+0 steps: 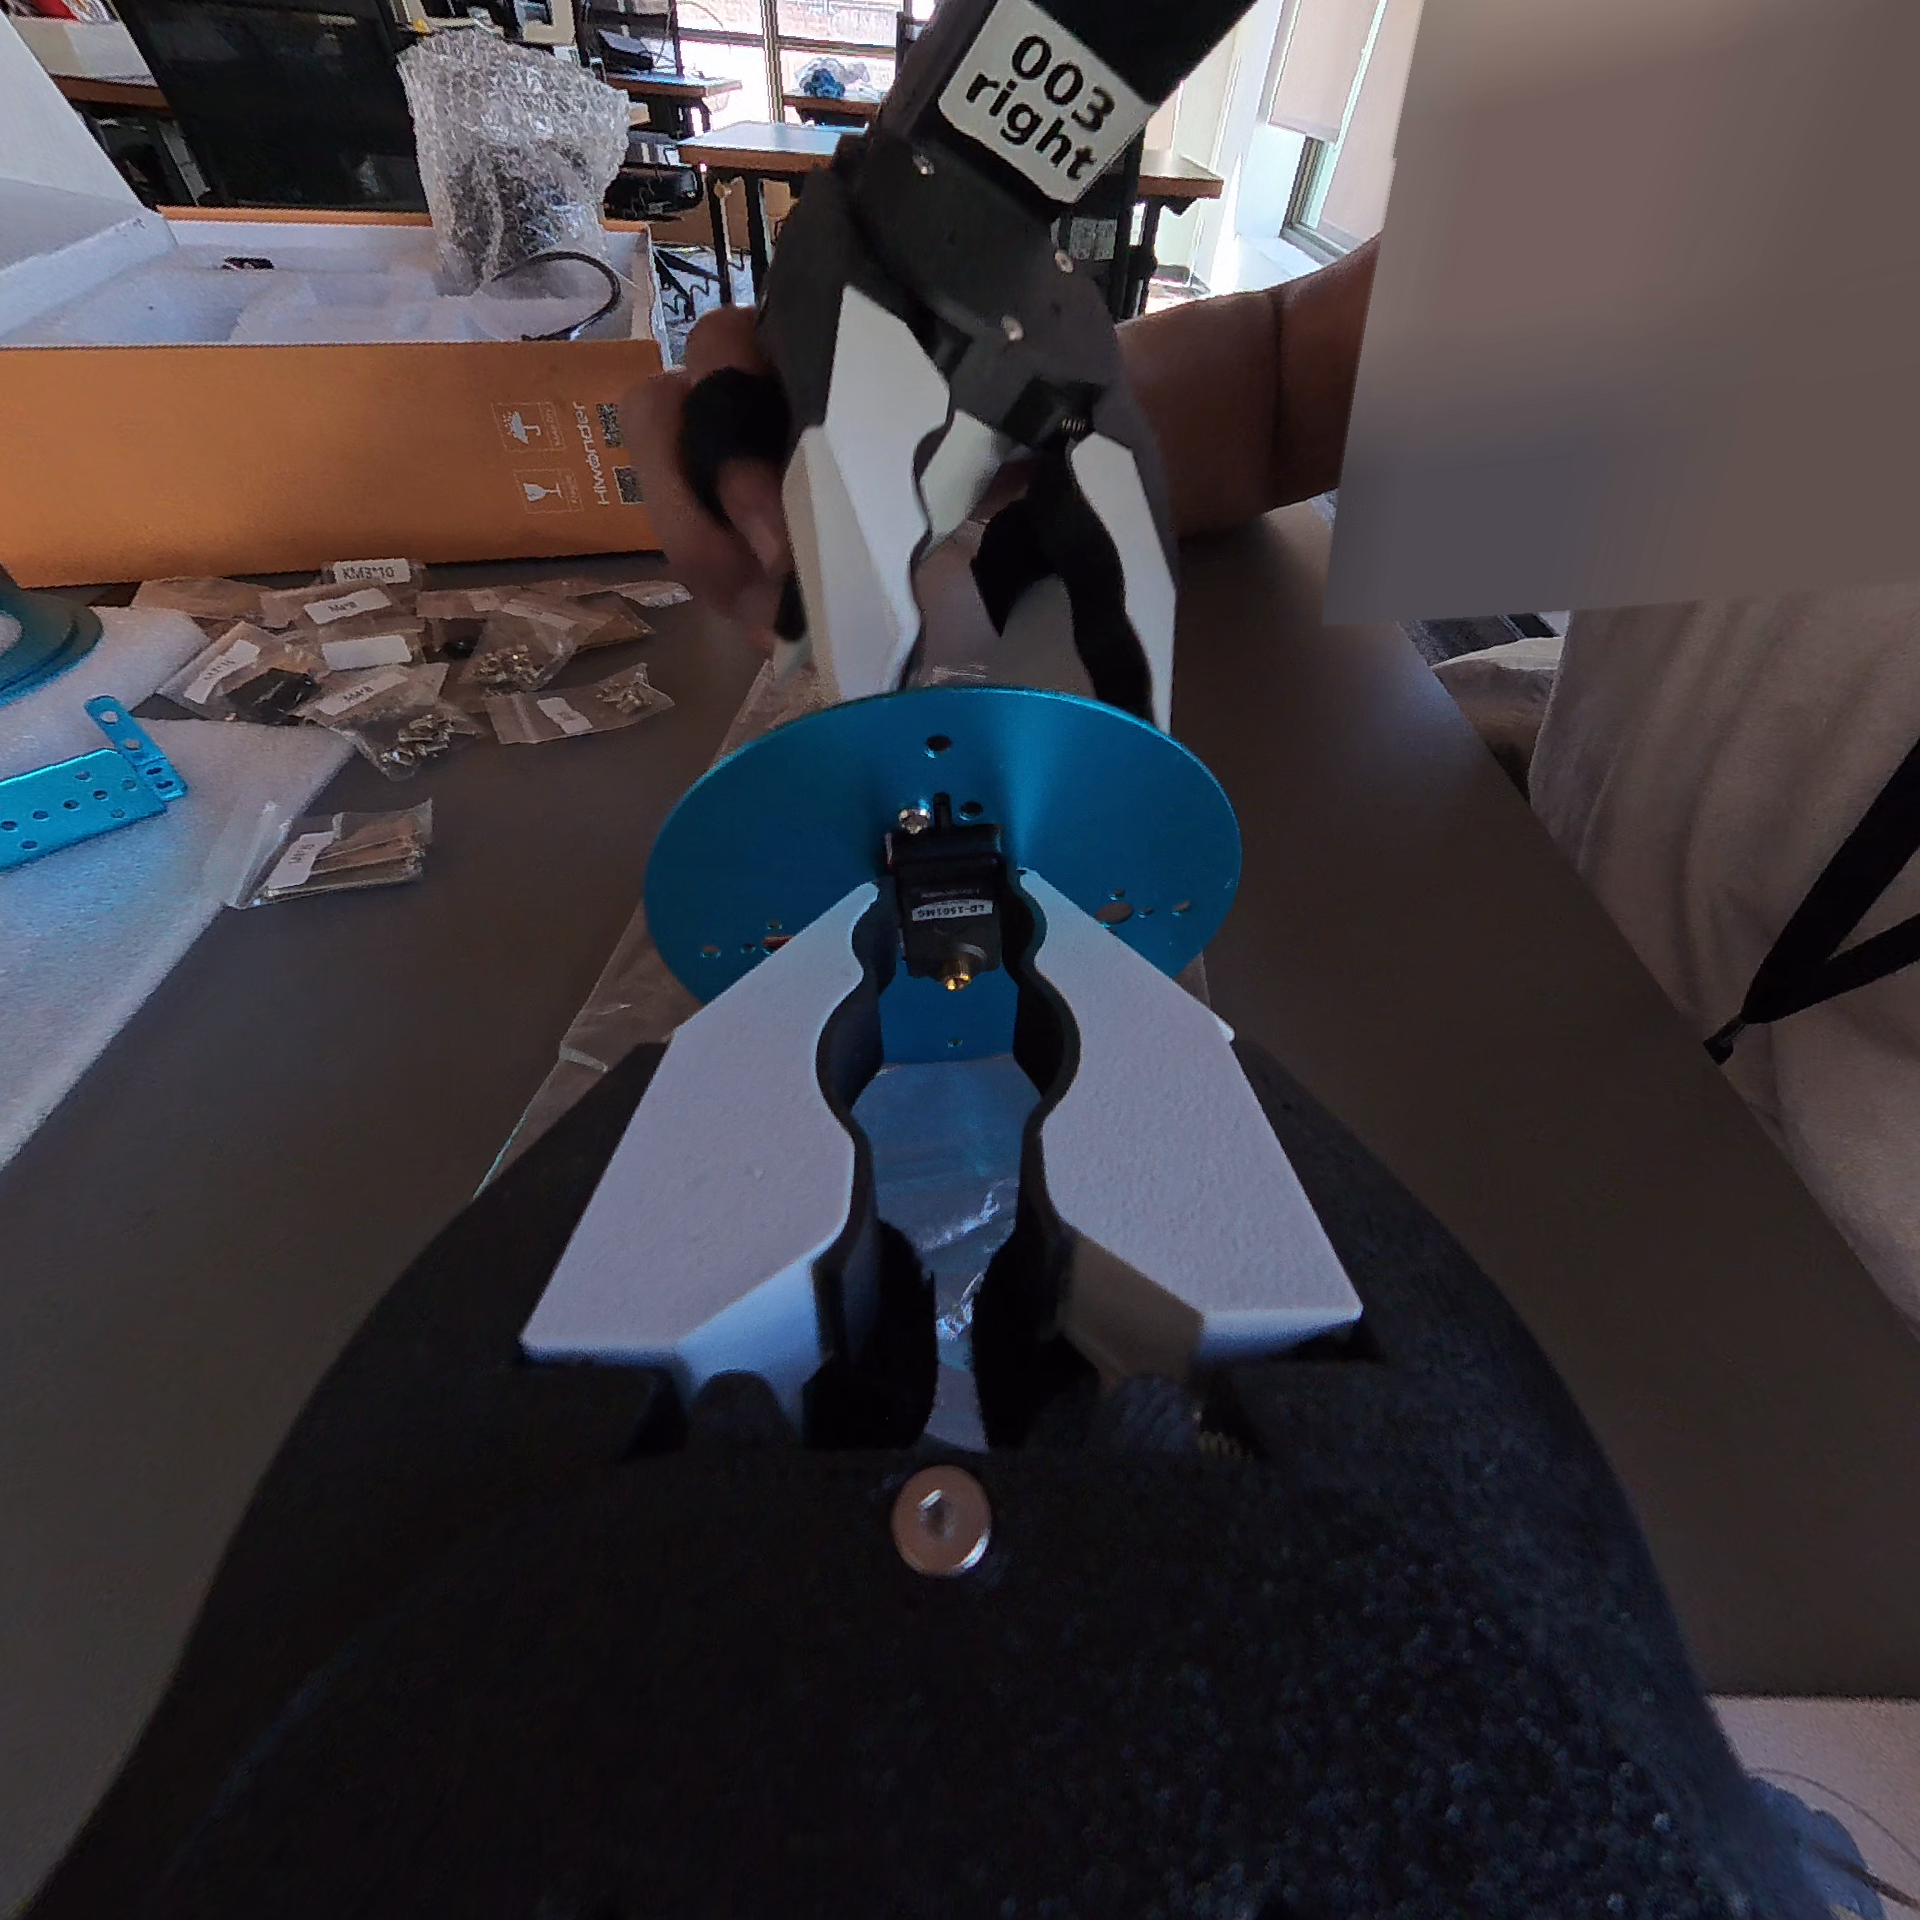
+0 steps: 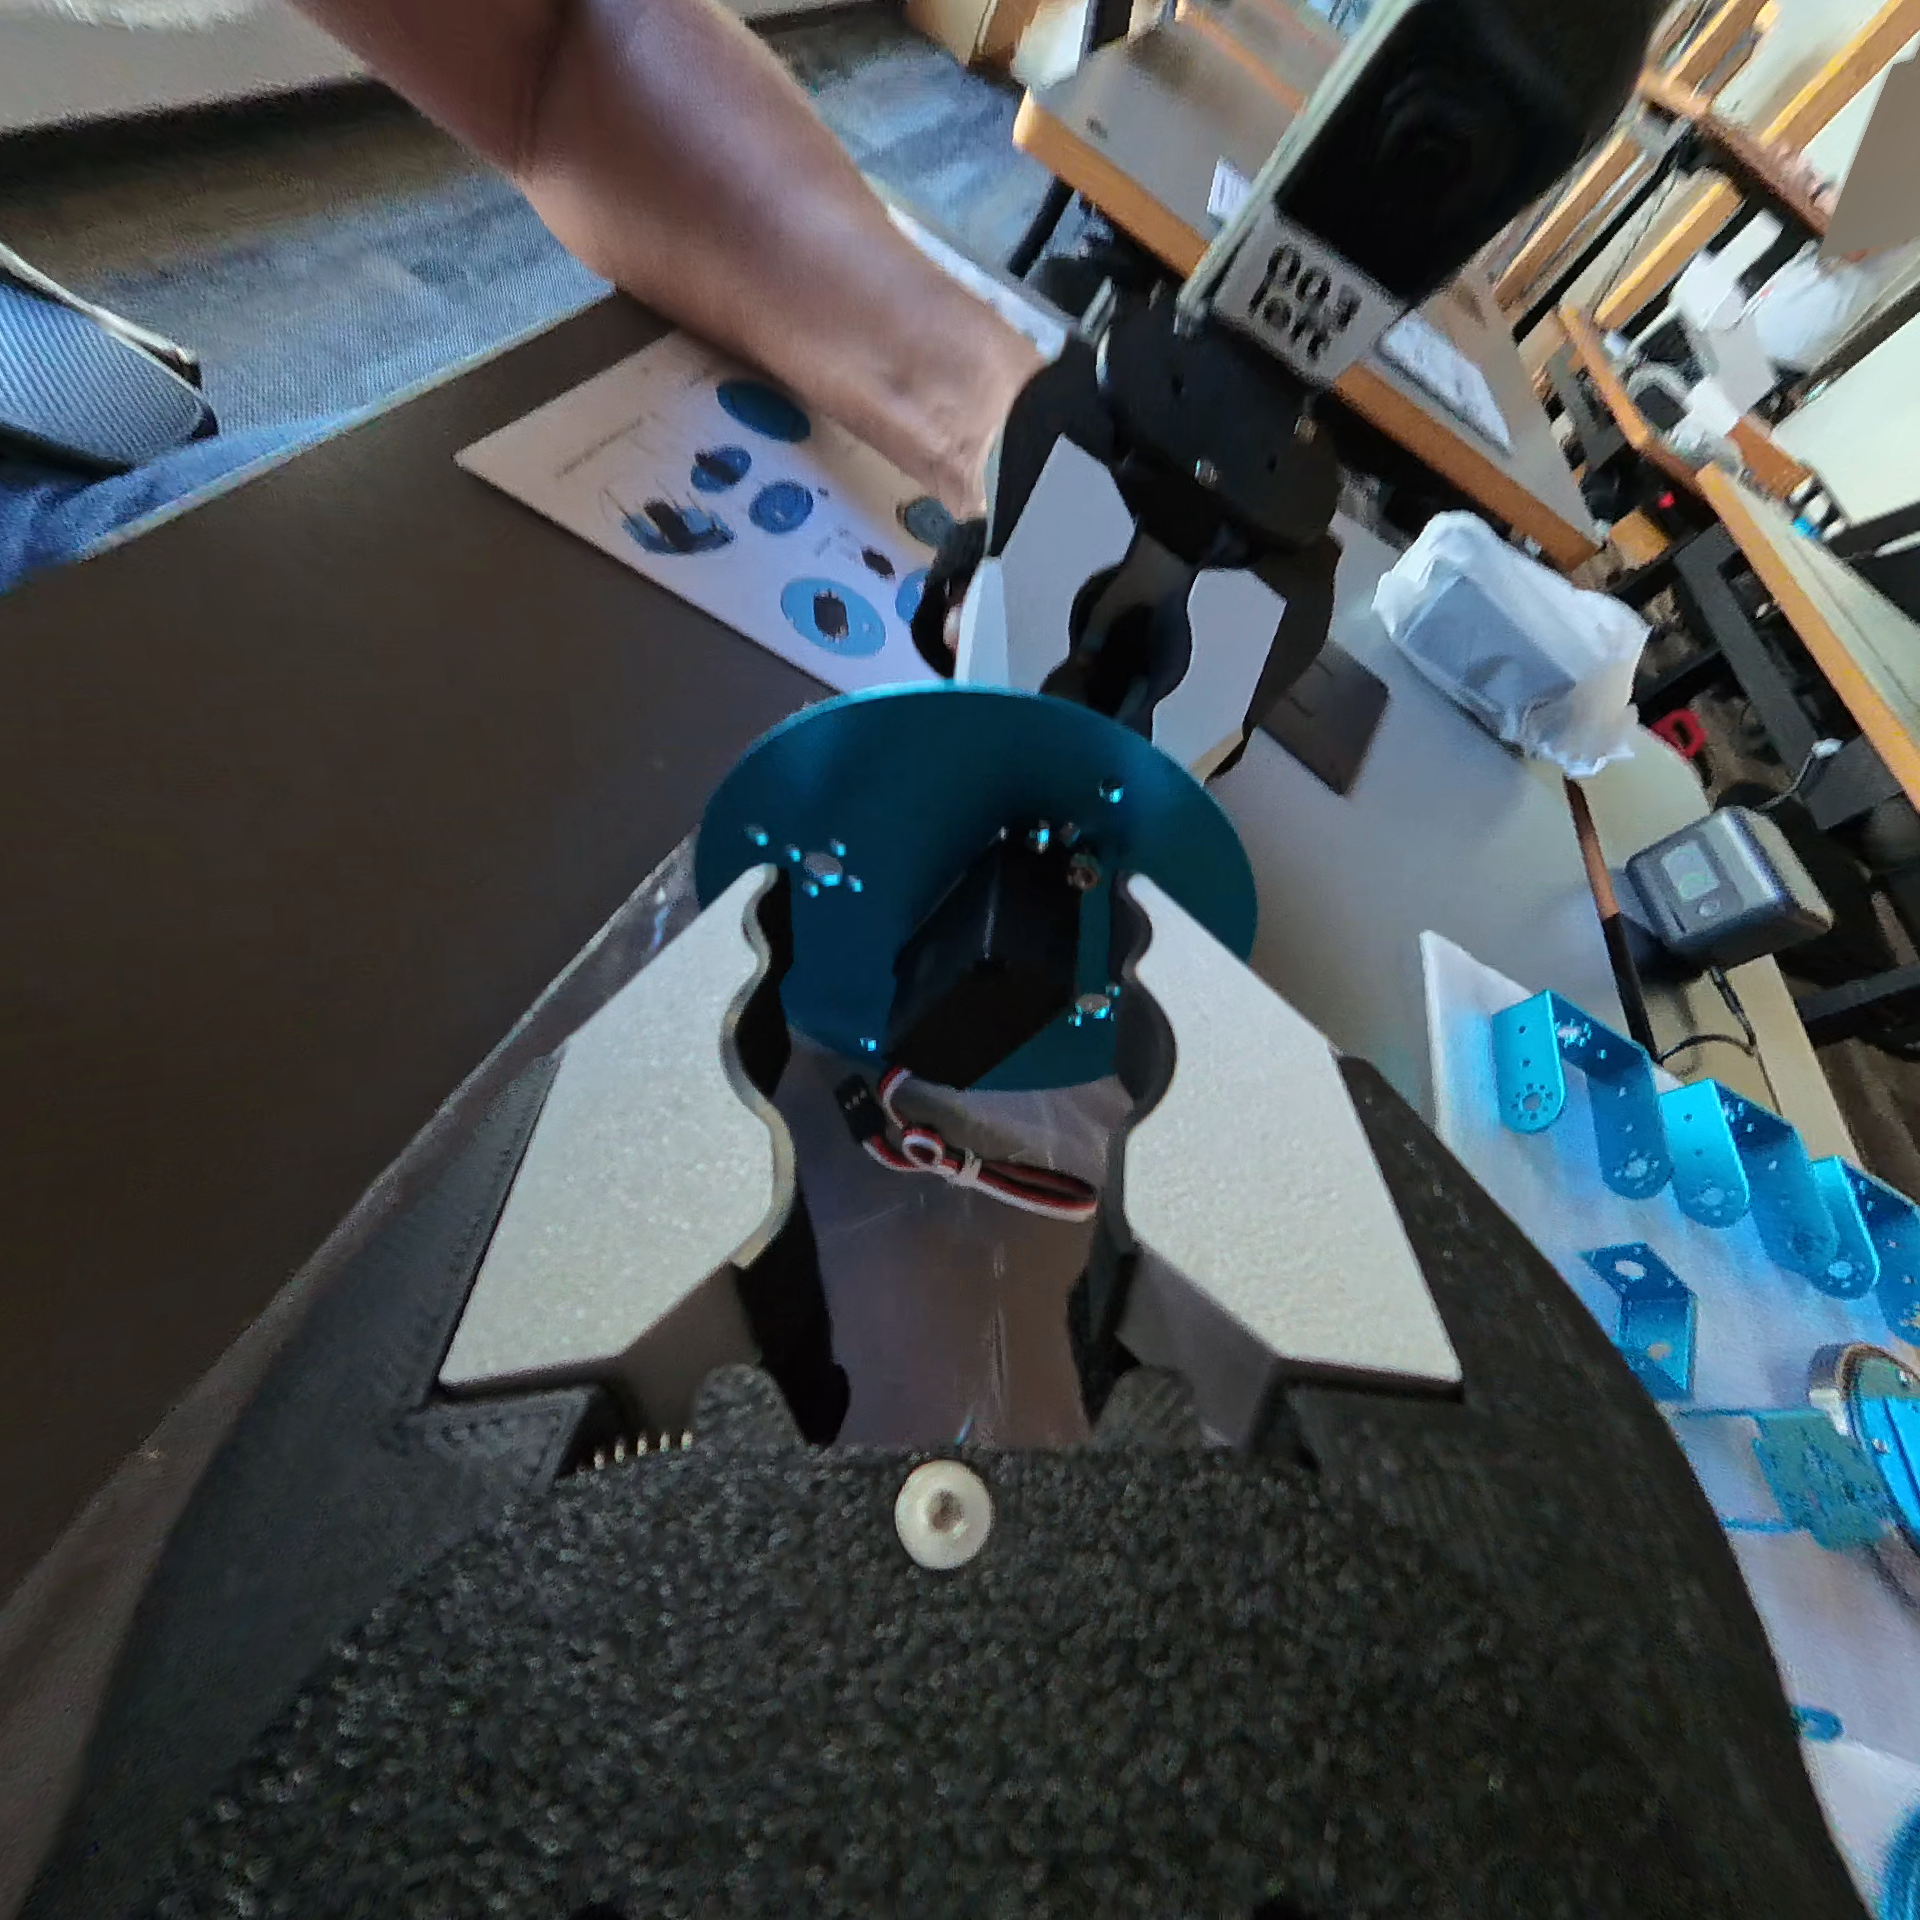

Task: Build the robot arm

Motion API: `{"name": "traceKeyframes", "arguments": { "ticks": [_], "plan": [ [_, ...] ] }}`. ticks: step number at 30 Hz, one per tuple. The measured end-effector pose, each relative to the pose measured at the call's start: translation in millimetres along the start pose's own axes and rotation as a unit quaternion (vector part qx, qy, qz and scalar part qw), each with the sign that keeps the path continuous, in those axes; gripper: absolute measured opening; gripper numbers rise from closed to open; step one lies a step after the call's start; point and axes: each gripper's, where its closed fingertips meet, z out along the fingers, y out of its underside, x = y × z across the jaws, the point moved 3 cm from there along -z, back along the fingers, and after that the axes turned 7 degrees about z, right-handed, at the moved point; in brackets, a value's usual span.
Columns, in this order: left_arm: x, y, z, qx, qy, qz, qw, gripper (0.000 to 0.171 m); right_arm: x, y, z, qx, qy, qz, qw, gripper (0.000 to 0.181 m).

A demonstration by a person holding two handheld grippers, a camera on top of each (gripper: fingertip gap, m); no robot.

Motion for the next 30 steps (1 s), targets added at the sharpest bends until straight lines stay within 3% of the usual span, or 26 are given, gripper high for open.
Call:
{"name": "traceKeyframes", "arguments": {
  "ticks": [13,17,21,25,27,30],
  "plan": [
    [-0.8,0.7,-1.5,0.000,-0.003,-0.001,1.000,0.019,-1.9,-2.2,2.6,0.008,0.006,-0.006,1.000,0.059],
    [1.9,-0.8,1.4,-0.002,0.001,0.007,1.000,0.019,-3.1,21.4,10.6,-0.074,0.008,-0.010,0.997,0.065],
    [1.8,-0.4,0.4,-0.003,-0.001,0.006,1.000,0.019,8.7,-2.2,-8.1,-0.047,0.031,-0.025,0.998,0.054],
    [1.7,-1.2,2.0,-0.005,-0.005,0.012,1.000,0.019,8.6,-11.9,-13.4,-0.021,0.008,0.037,0.999,0.037],
    [2.6,-1.9,3.6,-0.006,-0.009,0.016,1.000,0.019,14.8,-13.7,-10.9,0.005,0.007,0.075,0.997,0.012],
    [4.0,-2.6,5.0,-0.009,-0.013,0.021,1.000,0.019,25.5,-15.7,-11.6,0.032,0.002,0.127,0.991,0.006]
  ]
}}
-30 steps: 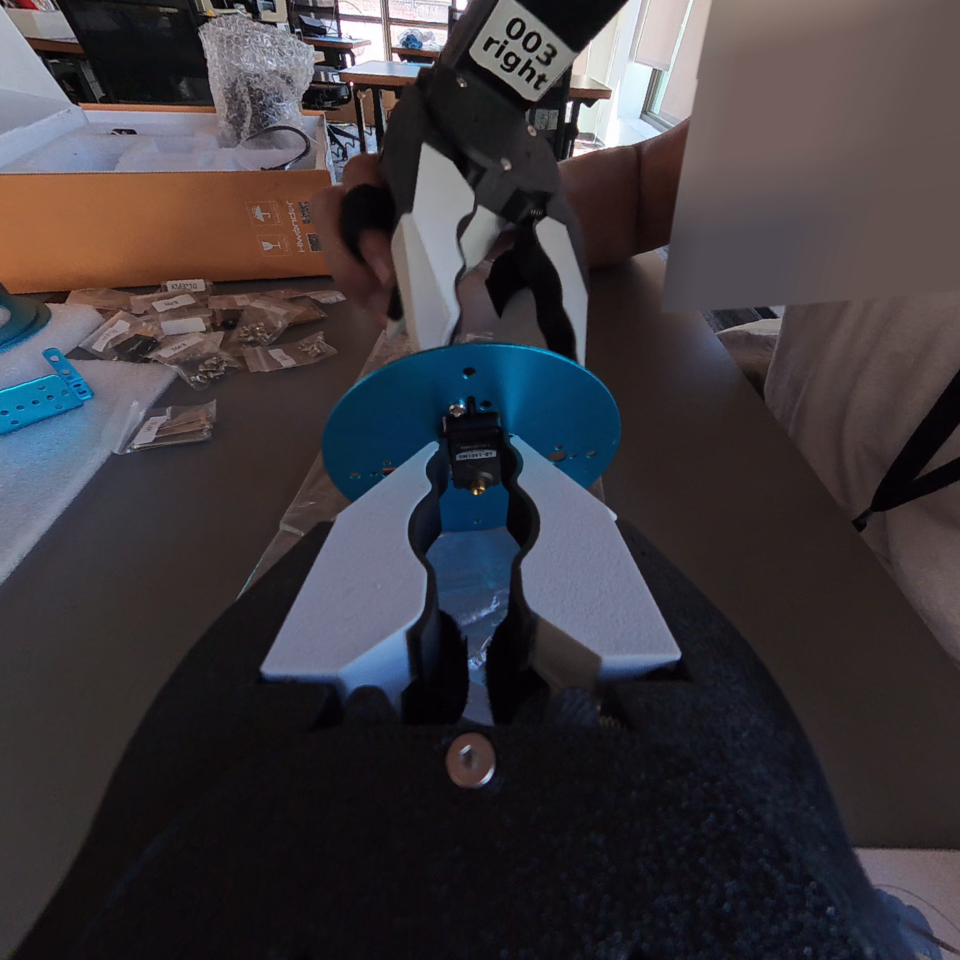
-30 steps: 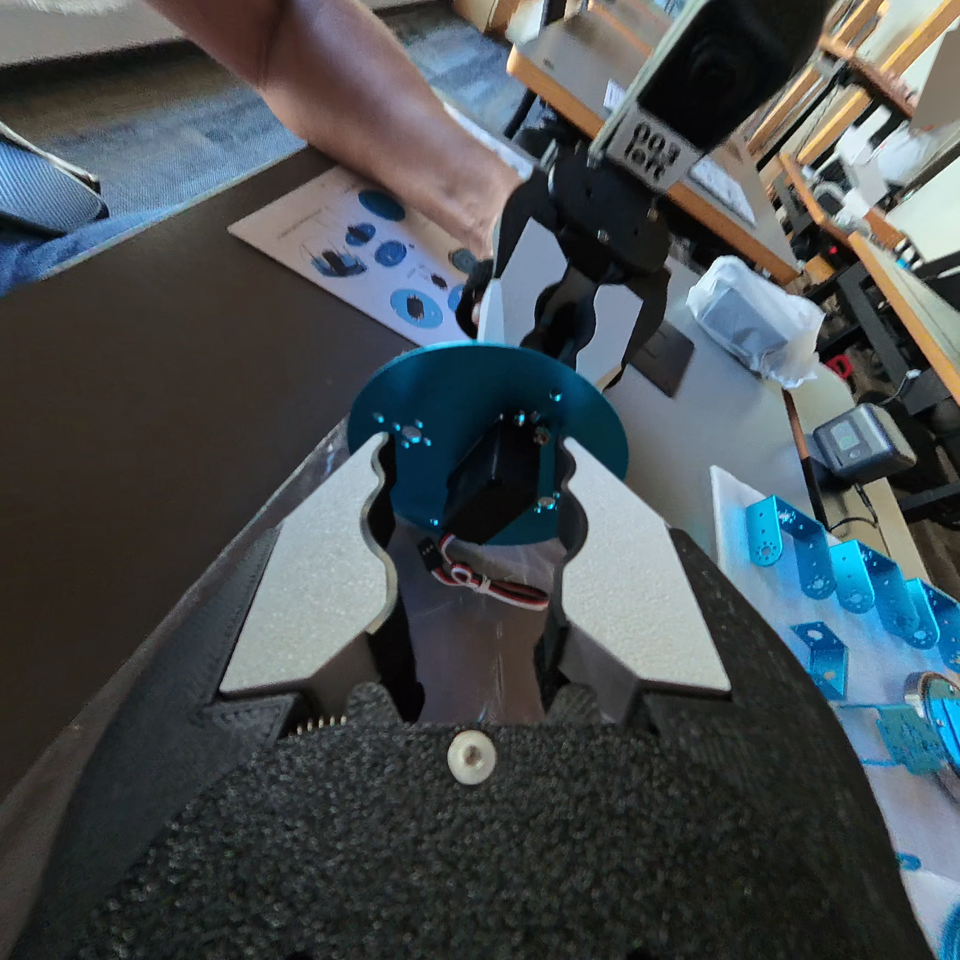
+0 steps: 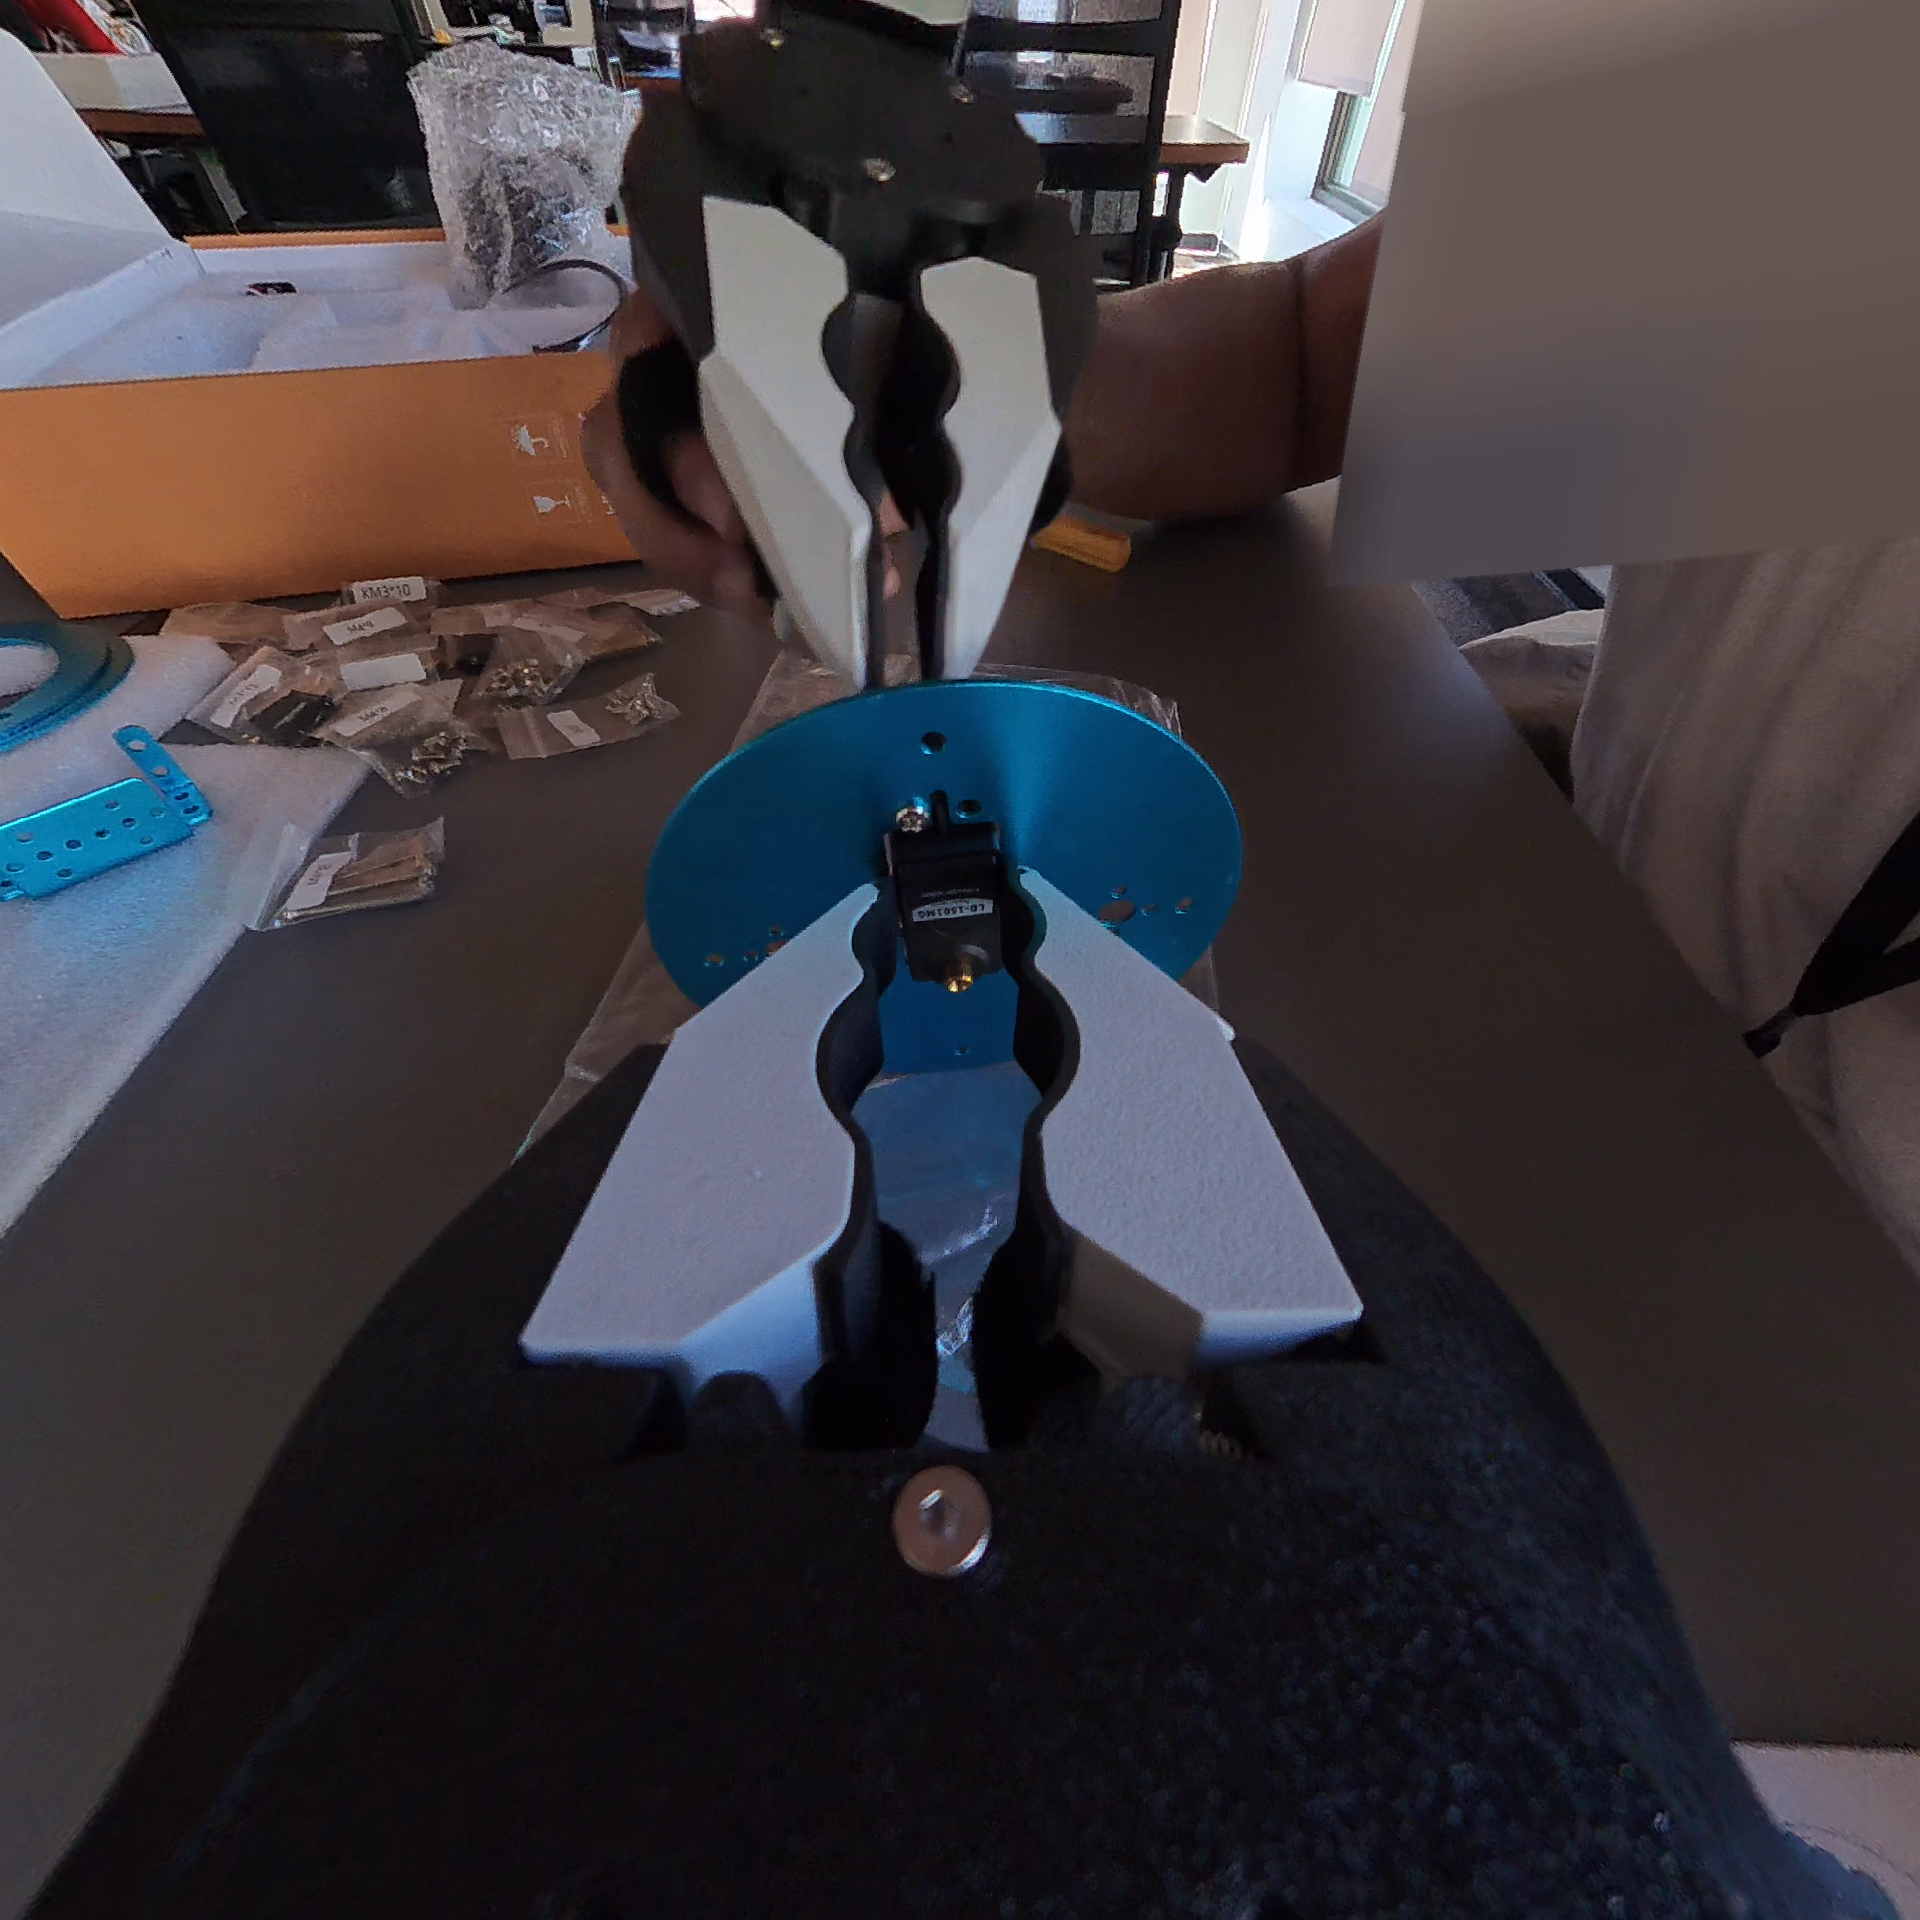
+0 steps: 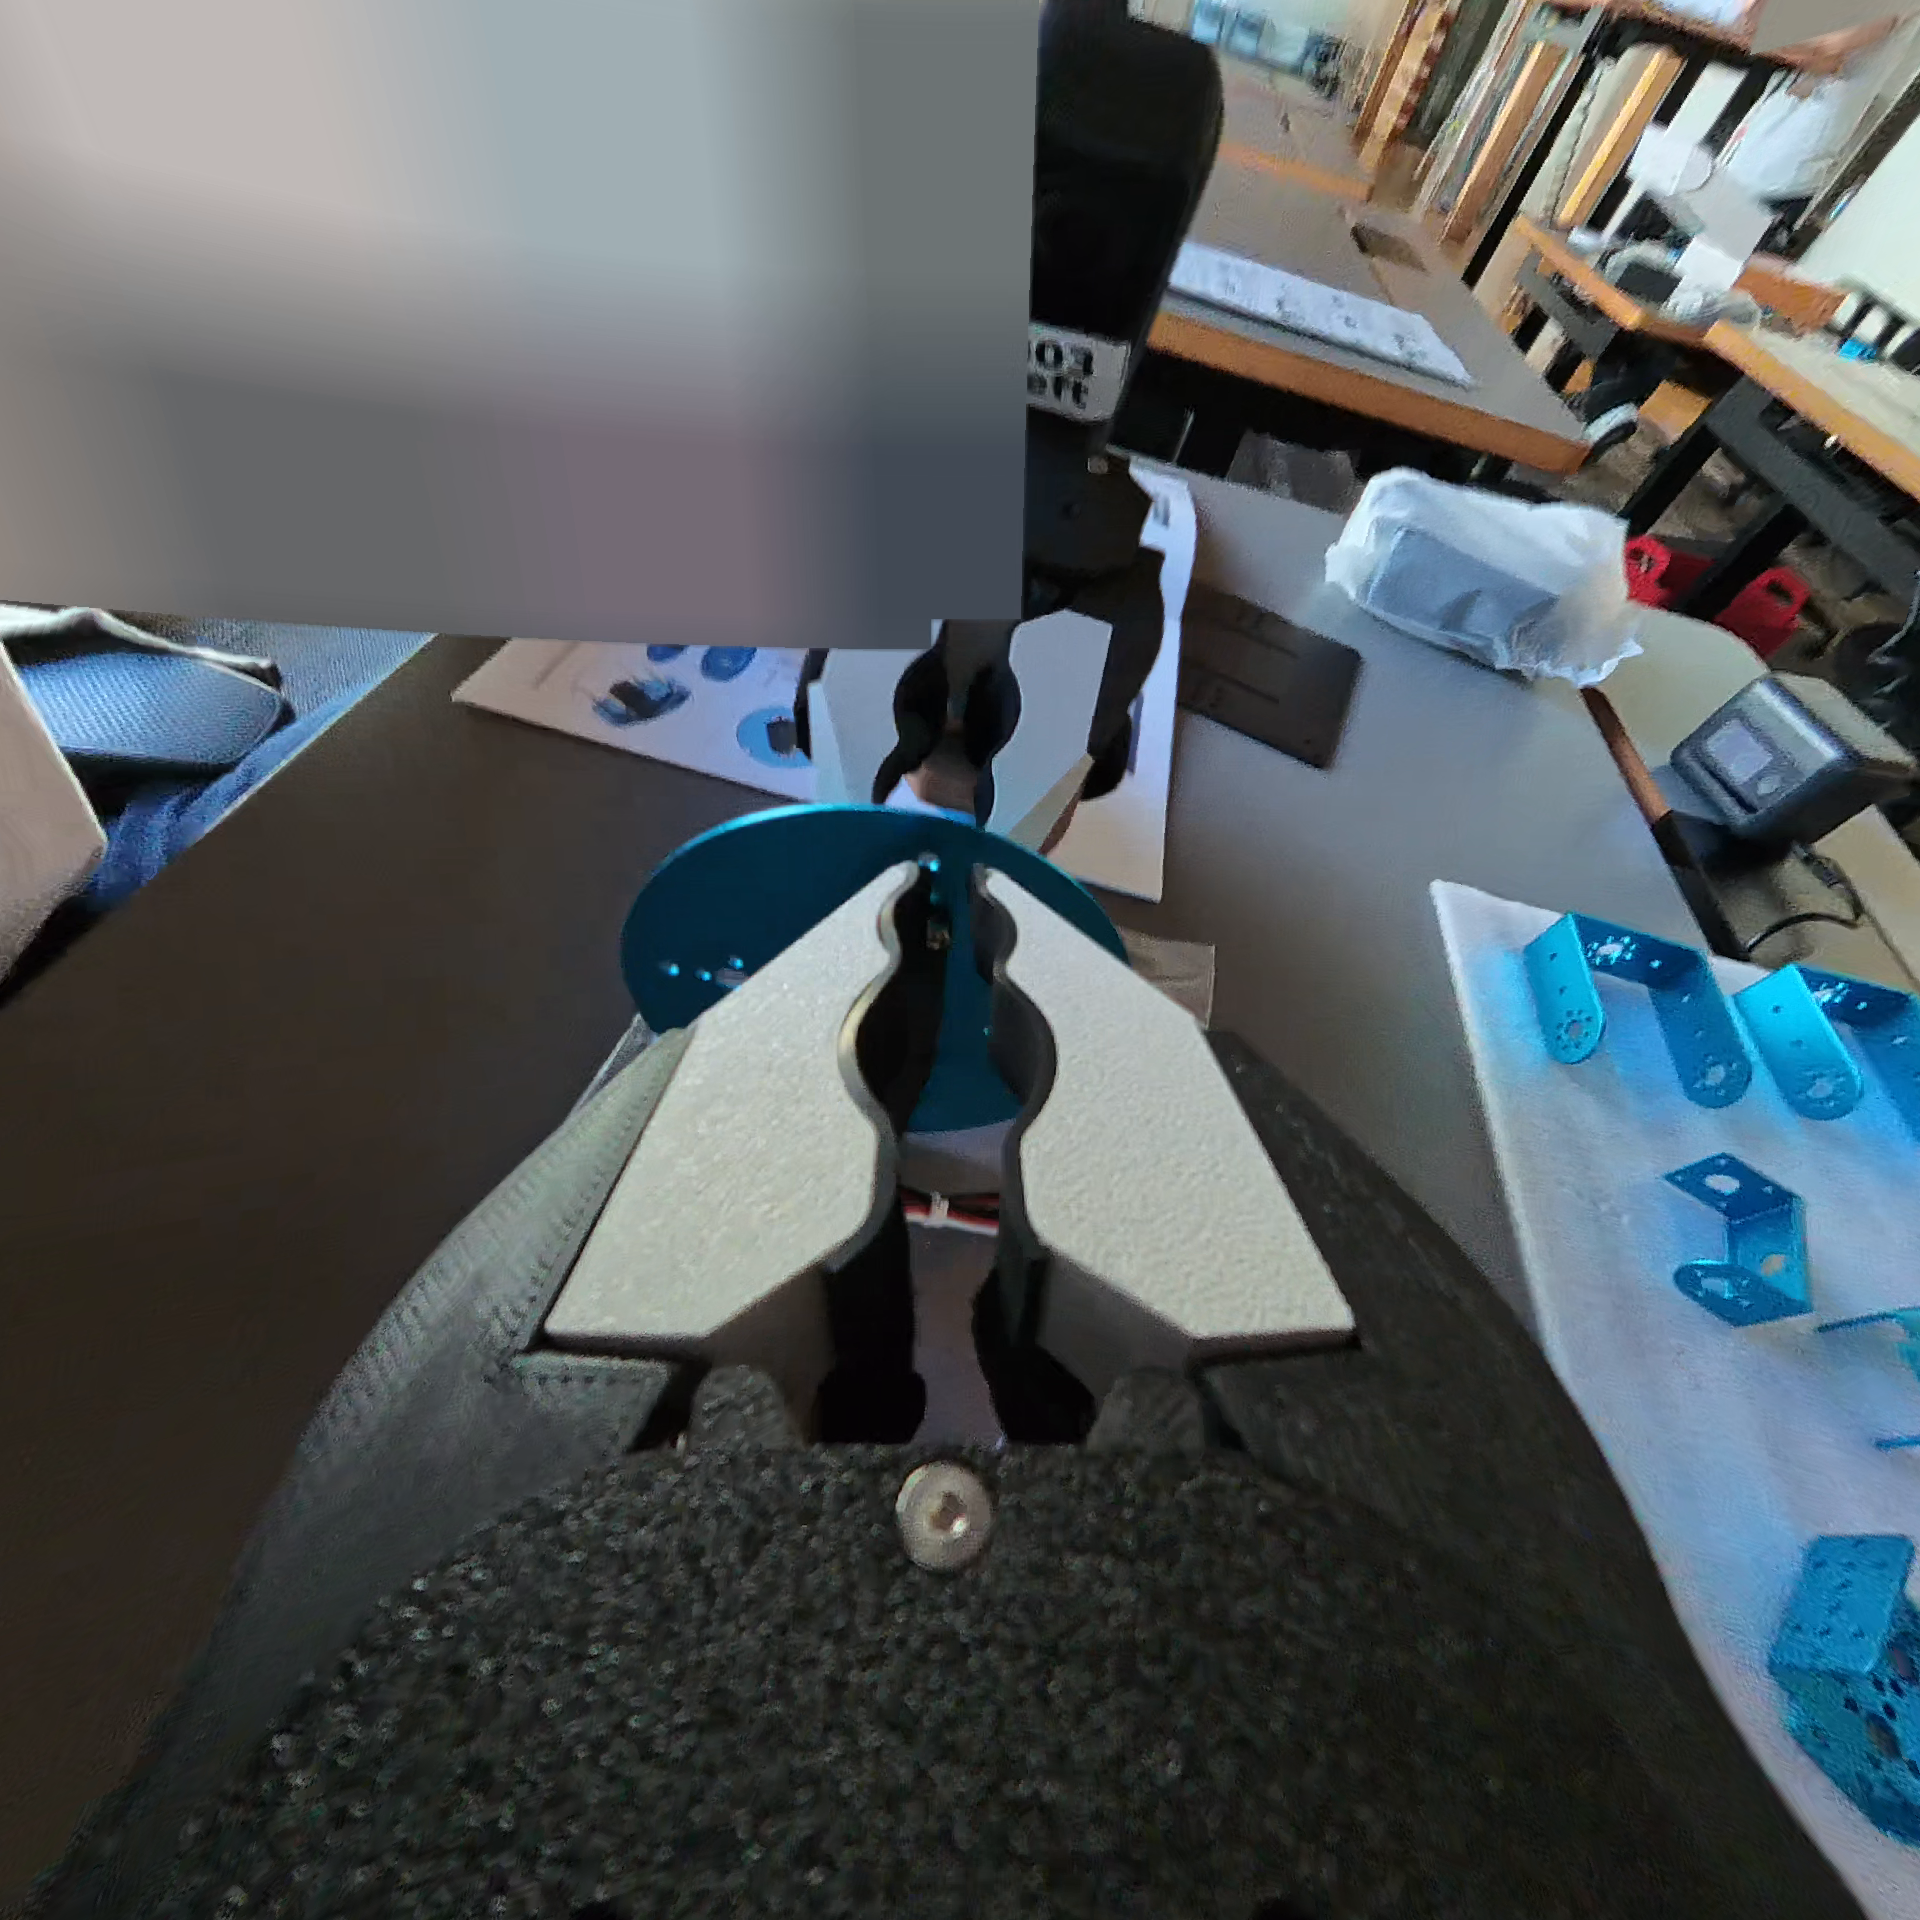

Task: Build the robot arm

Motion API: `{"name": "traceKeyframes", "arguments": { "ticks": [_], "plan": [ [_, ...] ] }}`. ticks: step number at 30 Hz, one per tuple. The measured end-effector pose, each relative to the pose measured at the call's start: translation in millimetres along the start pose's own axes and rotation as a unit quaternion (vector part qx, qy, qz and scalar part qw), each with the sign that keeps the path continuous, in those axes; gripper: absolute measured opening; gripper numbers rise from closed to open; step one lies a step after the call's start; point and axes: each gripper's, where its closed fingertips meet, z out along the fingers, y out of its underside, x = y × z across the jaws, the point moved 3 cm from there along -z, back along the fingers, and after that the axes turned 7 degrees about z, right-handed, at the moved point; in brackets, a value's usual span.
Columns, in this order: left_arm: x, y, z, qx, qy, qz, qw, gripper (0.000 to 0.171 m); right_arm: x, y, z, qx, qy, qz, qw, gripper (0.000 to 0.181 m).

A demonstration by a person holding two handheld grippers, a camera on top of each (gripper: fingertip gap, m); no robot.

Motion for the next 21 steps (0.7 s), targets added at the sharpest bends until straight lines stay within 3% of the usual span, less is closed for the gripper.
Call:
{"name": "traceKeyframes", "arguments": {
  "ticks": [2,8,13,21],
  "plan": [
    [0.5,0.2,-0.4,0.000,-0.001,0.001,1.000,0.019,1.8,9.0,2.7,-0.032,0.009,-0.013,0.999,0.006],
    [0.4,0.9,-1.6,0.000,-0.001,-0.001,1.000,0.019,-3.1,9.9,6.3,-0.030,0.002,-0.024,0.999,0.004],
    [0.5,1.0,-1.9,0.000,-0.001,-0.001,1.000,0.019,-1.7,13.0,5.5,-0.037,-0.004,-0.009,0.999,0.018],
    [0.6,0.9,-1.7,0.000,-0.001,0.000,1.000,0.019,-0.9,15.6,9.3,-0.042,-0.010,0.029,0.999,0.005]
  ]
}}
